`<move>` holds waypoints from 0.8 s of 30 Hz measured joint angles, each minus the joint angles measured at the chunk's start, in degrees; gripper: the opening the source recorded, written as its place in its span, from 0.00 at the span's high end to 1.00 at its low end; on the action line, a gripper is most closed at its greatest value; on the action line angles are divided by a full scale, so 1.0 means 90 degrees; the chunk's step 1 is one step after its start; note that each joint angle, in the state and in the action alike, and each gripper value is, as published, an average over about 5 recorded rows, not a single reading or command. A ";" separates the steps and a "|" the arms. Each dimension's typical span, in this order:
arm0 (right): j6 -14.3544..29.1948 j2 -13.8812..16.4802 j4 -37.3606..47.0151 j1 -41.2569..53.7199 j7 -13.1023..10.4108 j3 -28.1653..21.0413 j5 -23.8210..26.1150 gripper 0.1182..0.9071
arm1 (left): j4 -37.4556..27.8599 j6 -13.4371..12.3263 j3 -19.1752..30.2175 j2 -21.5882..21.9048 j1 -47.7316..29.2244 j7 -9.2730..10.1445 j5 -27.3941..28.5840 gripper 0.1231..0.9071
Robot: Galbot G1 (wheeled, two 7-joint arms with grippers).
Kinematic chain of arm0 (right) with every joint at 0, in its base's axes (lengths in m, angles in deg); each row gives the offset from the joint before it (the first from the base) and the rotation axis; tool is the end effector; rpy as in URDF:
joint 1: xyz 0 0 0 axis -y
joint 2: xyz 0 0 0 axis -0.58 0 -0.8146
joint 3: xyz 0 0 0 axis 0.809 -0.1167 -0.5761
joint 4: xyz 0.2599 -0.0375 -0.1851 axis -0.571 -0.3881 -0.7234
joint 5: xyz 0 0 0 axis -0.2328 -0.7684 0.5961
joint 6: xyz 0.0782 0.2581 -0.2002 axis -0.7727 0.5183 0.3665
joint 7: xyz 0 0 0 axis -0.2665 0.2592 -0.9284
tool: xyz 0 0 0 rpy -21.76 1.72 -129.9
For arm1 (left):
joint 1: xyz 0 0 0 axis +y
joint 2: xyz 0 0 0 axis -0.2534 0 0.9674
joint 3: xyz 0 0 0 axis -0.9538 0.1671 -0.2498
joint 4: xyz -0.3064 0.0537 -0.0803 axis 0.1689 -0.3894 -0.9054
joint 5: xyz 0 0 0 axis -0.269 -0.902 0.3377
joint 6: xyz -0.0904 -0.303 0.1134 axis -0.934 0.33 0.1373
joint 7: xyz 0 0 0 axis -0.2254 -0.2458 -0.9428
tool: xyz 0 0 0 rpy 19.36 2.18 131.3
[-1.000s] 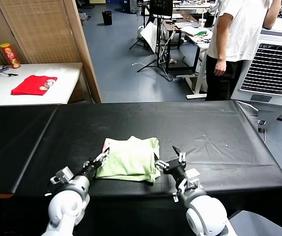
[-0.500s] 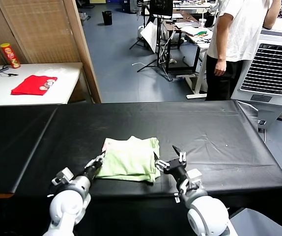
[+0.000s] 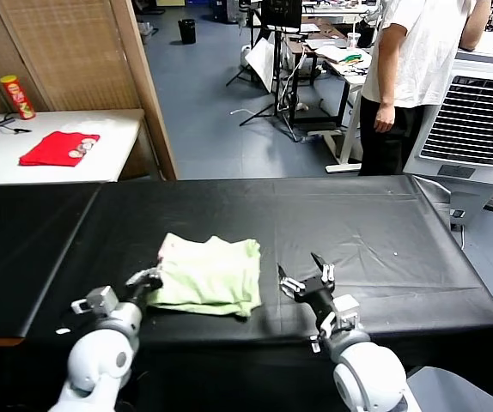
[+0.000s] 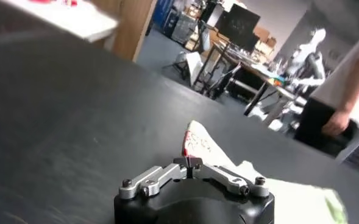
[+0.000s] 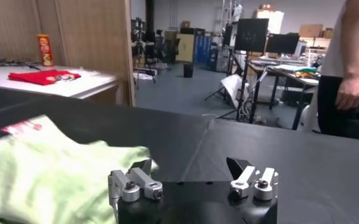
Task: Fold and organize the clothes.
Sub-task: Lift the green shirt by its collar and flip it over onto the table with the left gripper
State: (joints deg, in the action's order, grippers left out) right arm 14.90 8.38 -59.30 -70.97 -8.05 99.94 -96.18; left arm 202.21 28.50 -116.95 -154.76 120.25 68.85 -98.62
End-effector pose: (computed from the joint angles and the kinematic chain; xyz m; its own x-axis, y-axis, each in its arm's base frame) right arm 0.2206 0.0256 -0.2213 -0.9319 -0.2466 0.2659 -0.2726 0.9599 -0.0651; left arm 0.2492 0.0696 -0.2515 -0.9397 0.0122 0.3419 -0.0710 0.9707 -0.2297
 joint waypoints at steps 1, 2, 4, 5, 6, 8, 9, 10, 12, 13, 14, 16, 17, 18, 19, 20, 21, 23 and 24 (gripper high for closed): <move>0.0000 -0.0001 0.0008 0.0001 0.0000 0.0002 0.0000 0.14 | 0.0014 0.0001 -0.0068 0.0164 0.0022 0.0000 0.0053 0.99; 0.0000 -0.0003 0.0017 0.0007 0.0000 0.0000 0.0000 0.14 | 0.0019 0.0003 -0.0144 0.0336 0.0044 -0.0001 0.0076 0.99; -0.0001 -0.0009 0.0037 0.0026 0.0000 -0.0008 0.0000 0.14 | 0.0013 0.0005 -0.0323 0.0714 0.0091 -0.0009 0.0075 0.99; -0.0004 -0.0013 0.0047 0.0040 0.0000 -0.0014 -0.0001 0.14 | 0.0001 0.0005 -0.0418 0.0906 0.0113 -0.0017 0.0070 0.99; -0.0006 -0.0018 0.0056 0.0055 0.0000 -0.0020 -0.0001 0.14 | -0.0014 0.0003 -0.0517 0.1104 0.0135 -0.0027 0.0064 0.99; -0.0013 -0.0026 0.0074 0.0081 0.0000 -0.0030 -0.0003 0.14 | -0.0048 -0.0003 -0.0733 0.1521 0.0177 -0.0042 0.0061 0.99; -0.0016 -0.0027 0.0080 0.0093 0.0000 -0.0033 -0.0005 0.14 | -0.0058 -0.0007 -0.0845 0.1731 0.0197 -0.0045 0.0060 0.99; -0.0017 -0.0026 0.0085 0.0102 0.0000 -0.0035 -0.0007 0.14 | -0.0061 -0.0010 -0.0961 0.1943 0.0218 -0.0041 0.0059 0.99; -0.0020 -0.0021 0.0092 0.0110 0.0000 -0.0035 -0.0012 0.14 | -0.0037 -0.0012 -0.1185 0.2341 0.0258 -0.0018 0.0074 0.99; -0.0020 -0.0018 0.0096 0.0110 0.0000 -0.0035 -0.0014 0.14 | -0.0010 -0.0010 -0.1285 0.2518 0.0277 0.0001 0.0099 0.99; -0.0019 -0.0018 0.0101 0.0106 0.0001 -0.0034 -0.0016 0.14 | 0.0025 -0.0006 -0.1370 0.2673 0.0294 0.0020 0.0129 0.99; -0.0018 -0.0023 0.0112 0.0088 0.0004 -0.0033 -0.0017 0.14 | 0.0133 0.0030 -0.1476 0.2889 0.0316 0.0073 0.0172 0.99; -0.0018 -0.0028 0.0117 0.0076 0.0005 -0.0033 -0.0017 0.14 | 0.0203 0.0063 -0.1500 0.2953 0.0319 0.0112 0.0167 0.99; -0.0017 -0.0032 0.0123 0.0064 0.0007 -0.0033 -0.0017 0.14 | 0.0284 0.0106 -0.1501 0.2988 0.0318 0.0158 0.0145 0.99; -0.0017 -0.0036 0.0130 0.0053 0.0009 -0.0033 -0.0017 0.14 | 0.0377 0.0153 -0.1482 0.2999 0.0313 0.0216 0.0108 0.99; -0.0016 -0.0038 0.0138 0.0045 0.0011 -0.0033 -0.0015 0.14 | 0.0480 0.0202 -0.1441 0.2987 0.0305 0.0290 0.0051 0.99; -0.0016 -0.0039 0.0146 0.0039 0.0012 -0.0031 -0.0013 0.14 | 0.0587 0.0259 -0.1380 0.2951 0.0293 0.0368 -0.0022 0.99; -0.0015 -0.0045 0.0157 0.0027 0.0013 -0.0023 -0.0007 0.14 | 0.0816 0.0395 -0.1198 0.2816 0.0257 0.0558 -0.0228 0.99; -0.0015 -0.0049 0.0156 0.0020 0.0014 -0.0014 -0.0003 0.14 | 0.0930 0.0474 -0.1085 0.2722 0.0229 0.0675 -0.0379 0.99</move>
State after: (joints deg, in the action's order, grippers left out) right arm 14.77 7.94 -57.90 -70.80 -7.92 99.82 -96.21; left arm 210.58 32.76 -126.71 -130.26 122.31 74.92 -102.03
